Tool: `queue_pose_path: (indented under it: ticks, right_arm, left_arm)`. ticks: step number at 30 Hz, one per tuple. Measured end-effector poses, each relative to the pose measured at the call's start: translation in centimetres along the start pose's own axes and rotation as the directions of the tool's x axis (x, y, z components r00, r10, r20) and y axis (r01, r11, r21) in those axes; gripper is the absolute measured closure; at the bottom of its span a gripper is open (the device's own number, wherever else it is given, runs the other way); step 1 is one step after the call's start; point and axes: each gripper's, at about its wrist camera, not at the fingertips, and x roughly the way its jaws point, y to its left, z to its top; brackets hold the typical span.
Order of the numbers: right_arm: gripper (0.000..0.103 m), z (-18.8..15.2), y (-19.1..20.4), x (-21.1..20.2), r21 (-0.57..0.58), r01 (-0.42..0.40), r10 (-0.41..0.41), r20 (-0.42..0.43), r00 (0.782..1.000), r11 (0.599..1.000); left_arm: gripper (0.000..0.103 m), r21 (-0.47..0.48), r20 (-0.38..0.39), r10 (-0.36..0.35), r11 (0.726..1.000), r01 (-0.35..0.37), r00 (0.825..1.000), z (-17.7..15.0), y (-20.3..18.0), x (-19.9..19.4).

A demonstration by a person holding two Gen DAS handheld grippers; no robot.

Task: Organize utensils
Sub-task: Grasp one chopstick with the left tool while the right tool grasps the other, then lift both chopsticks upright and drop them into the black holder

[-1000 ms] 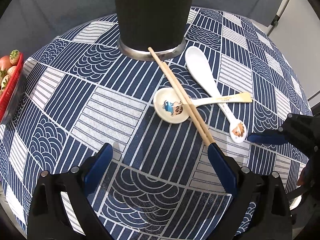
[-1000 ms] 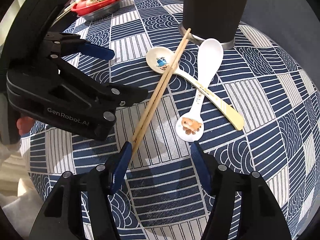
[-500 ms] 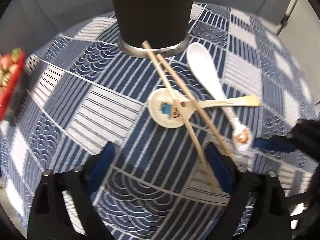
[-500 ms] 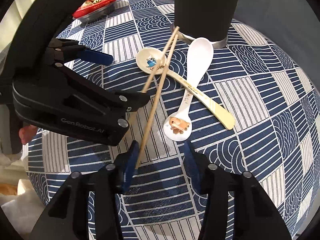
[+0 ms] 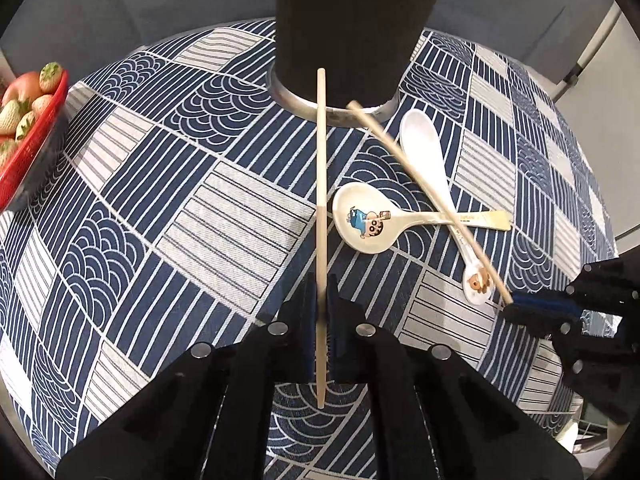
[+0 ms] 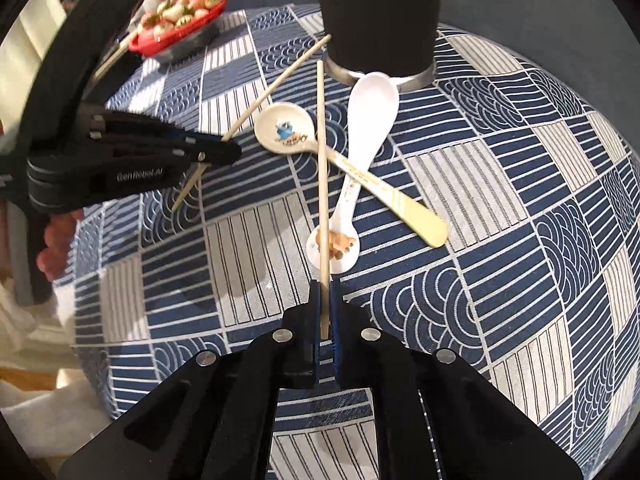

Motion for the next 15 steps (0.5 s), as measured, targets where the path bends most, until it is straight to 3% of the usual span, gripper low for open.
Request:
queue_pose_path:
  ticks: [15]
  right_arm:
    - [0.099, 1.3, -2.3, -5.8, 0.047, -0.035, 0.028, 0.138, 0.99, 0.998]
  left_arm:
    - [0.099, -0.019, 0.099, 0.01, 1.0, -0.008, 0.995, 1.2, 0.9, -4.9]
